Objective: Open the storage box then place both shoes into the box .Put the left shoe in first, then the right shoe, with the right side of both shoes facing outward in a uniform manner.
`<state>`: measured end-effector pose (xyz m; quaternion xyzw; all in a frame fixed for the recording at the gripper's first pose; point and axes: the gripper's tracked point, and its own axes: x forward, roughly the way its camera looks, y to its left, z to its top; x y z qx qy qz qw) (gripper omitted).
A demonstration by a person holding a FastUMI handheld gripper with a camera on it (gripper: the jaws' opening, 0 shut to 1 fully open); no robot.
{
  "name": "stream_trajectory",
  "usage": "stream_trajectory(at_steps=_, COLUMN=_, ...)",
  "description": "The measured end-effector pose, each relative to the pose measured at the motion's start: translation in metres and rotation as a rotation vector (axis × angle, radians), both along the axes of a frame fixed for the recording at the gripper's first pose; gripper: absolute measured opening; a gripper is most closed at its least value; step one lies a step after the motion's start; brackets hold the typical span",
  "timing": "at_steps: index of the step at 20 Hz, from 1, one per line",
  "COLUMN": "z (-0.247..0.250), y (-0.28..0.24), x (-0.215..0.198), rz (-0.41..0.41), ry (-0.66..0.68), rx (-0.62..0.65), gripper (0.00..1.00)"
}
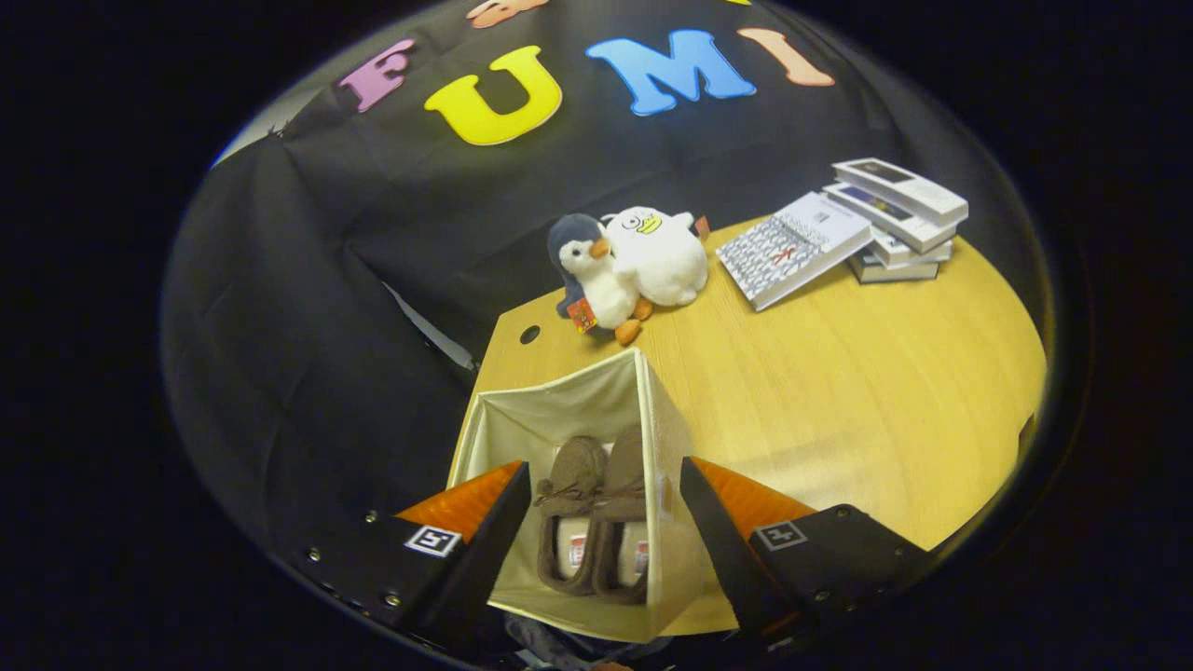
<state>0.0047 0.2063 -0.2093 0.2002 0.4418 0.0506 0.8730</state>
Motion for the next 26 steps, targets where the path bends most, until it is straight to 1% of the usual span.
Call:
stream_trajectory(at_steps=2, z=0.023, y=-0.012, x=0.007, rz=0.017, ry=-0.097, rx=-0.033, gripper=0.98)
stream_trajectory(at_steps=6, z=0.059, y=-0.045, x=0.009, rz=0.041, ry=-0.216, rx=-0.082, gripper=0.98)
stream_trajectory(at_steps=11, z=0.098, y=-0.102, x=0.015, rz=0.015, ry=-0.365, rx=-0.17, gripper=0.98)
stream_trajectory(at_steps=15, z=0.118, y=-0.143, x=0.013, rz=0.009, ry=-0.434, rx=-0.238, gripper=0.98)
stream_trajectory(at_steps=18, z=0.129, y=-0.175, x=0.012, rz=-0.03, ry=-0.483, rx=-0.297, gripper=0.97)
stream_trajectory(at_steps=22, z=0.148, y=-0.215, x=0.01, rz=-0.104, ry=-0.569, rx=-0.344, gripper=0.97)
stream_trajectory(at_steps=26, z=0.161, y=-0.242, x=0.012, rz=-0.155, ry=-0.635, rx=-0.36, gripper=0.97)
